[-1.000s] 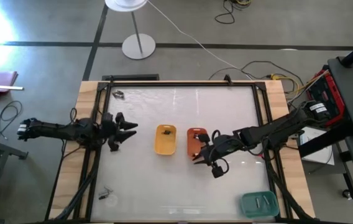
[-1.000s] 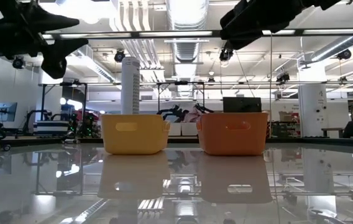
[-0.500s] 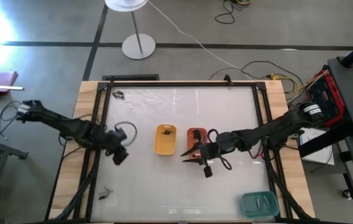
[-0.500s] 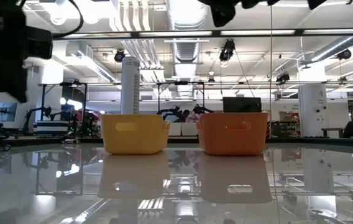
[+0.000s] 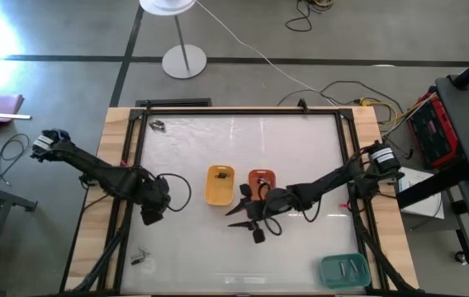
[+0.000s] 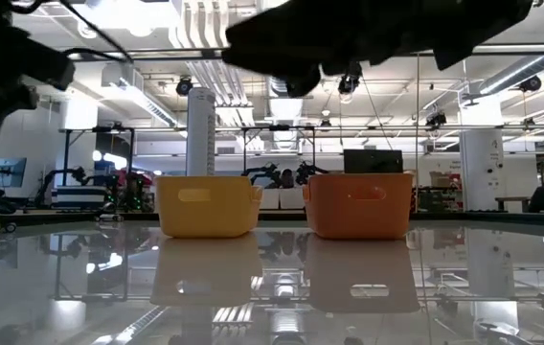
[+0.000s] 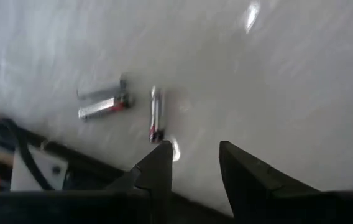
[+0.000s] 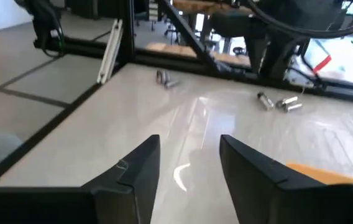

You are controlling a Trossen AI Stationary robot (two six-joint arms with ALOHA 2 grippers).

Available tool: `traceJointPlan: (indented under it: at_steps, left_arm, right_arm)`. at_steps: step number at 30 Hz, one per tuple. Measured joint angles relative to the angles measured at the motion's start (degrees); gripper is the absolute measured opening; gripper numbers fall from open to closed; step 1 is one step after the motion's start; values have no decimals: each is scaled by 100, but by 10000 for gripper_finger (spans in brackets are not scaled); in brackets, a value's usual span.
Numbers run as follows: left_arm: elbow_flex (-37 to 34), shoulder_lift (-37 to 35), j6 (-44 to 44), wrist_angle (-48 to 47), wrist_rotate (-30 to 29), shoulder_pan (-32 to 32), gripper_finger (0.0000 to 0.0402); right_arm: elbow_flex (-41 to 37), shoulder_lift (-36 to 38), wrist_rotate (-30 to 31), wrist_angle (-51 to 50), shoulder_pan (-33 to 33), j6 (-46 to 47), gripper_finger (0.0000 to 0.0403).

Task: Sort batteries
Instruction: Put the silver battery into the orange bin

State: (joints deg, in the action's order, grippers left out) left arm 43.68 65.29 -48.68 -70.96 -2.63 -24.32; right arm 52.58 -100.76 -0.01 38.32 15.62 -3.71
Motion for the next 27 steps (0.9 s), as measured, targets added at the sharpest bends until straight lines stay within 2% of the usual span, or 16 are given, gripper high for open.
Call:
traceJointPlan:
  at_steps: [3,12,20,27]
  left_arm:
    - [-304,-37,49,-20,147,-2,116]
    - [-1163,-459,310,1057,171,0,134]
    - [-1422,-551,37,1356,-20,5,174]
    - [-1716,-550,-251,1507,-102,22,169]
  right_arm:
    - [-4,-18,1,-225,0,23,173]
    - [-4,165,4,-468,0,-212,196]
    - [59,167,11,-499,-2,-339,189]
    - [59,168,329,-502,-2,-413,190]
